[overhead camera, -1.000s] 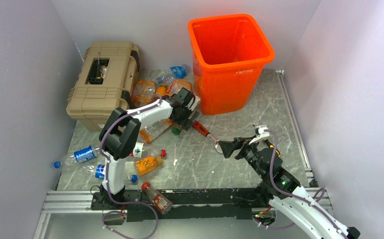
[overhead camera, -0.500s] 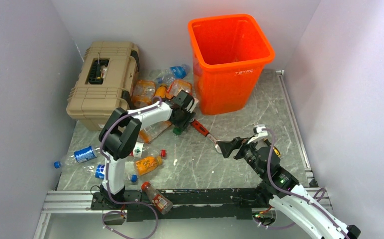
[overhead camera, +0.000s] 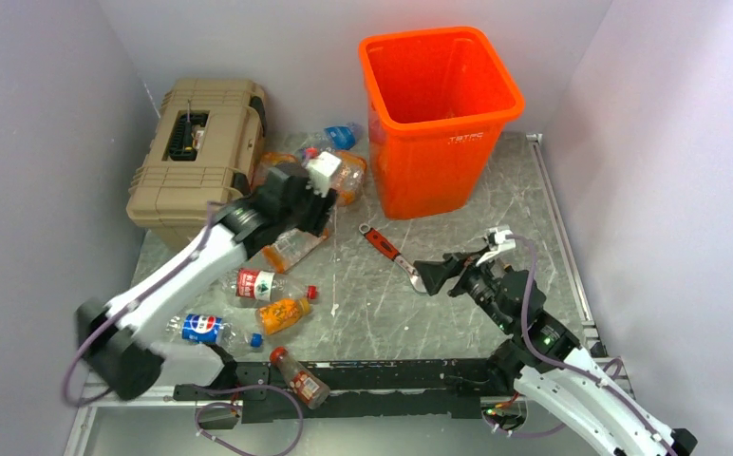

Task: Put the plastic bottles in the bin
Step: Pick up the plastic bottle at the center of the board, then place the plastic bottle in the trash bin.

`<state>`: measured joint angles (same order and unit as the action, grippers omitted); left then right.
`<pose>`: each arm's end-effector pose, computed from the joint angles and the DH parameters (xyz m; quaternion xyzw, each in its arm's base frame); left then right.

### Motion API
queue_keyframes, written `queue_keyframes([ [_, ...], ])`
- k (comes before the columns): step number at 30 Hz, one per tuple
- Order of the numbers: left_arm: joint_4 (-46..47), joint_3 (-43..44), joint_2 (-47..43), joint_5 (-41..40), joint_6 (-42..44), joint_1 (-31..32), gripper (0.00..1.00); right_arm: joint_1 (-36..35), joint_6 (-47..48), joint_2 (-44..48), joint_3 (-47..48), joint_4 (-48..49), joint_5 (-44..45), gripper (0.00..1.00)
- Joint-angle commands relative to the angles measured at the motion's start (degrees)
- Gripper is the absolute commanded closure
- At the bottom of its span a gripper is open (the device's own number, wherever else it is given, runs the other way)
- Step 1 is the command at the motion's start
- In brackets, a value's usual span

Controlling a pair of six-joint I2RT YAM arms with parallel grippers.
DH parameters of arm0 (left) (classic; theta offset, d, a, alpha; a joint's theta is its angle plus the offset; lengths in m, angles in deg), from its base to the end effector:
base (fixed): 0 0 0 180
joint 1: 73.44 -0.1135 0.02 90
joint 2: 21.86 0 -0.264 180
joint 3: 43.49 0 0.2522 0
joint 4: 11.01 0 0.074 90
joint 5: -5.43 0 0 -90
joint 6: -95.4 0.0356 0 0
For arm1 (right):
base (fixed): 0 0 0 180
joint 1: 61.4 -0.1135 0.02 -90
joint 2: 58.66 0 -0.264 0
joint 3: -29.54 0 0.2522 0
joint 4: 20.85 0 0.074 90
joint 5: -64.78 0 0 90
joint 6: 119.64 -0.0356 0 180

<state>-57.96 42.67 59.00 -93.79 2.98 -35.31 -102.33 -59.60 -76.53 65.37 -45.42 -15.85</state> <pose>0.2480 -0.1874 0.3249 0.2475 0.8756 -0.0727 0.4083 0.0922 0.0723 0.2597 -0.0171 0.7460 0.3348 0.5754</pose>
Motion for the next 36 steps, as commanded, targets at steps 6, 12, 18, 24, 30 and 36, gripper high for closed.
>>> queue_keyframes([
  [6,27.66,-22.98,-36.38,26.14,4.83,0.1,0.69,-0.12,-1.36,-11.99,11.03,17.58,-20.96,0.02],
  [12,38.9,-31.48,-42.82,37.56,-0.99,-0.03,0.72,-1.38,-6.43,-21.58,16.6,31.92,-30.29,0.02],
  [18,39.97,-32.99,-43.96,42.43,-2.76,-0.04,0.73,-9.45,0.66,-30.7,26.46,32.77,-28.15,0.01],
  [24,41.89,-34.07,-45.23,43.55,-4.12,0.1,0.74,-15.06,5.6,-36.91,31.28,31.58,-22.05,0.01],
  [30,41.92,-33.88,-44.21,45.21,-4.19,0.1,0.74,-16.01,6.34,-40.07,33.04,33.09,-18.66,0.03],
  [36,42.17,-33.68,-42.97,46.79,-4.55,0.1,0.75,-16.07,6.79,-43.49,36.34,32.44,-18.46,0.05],
])
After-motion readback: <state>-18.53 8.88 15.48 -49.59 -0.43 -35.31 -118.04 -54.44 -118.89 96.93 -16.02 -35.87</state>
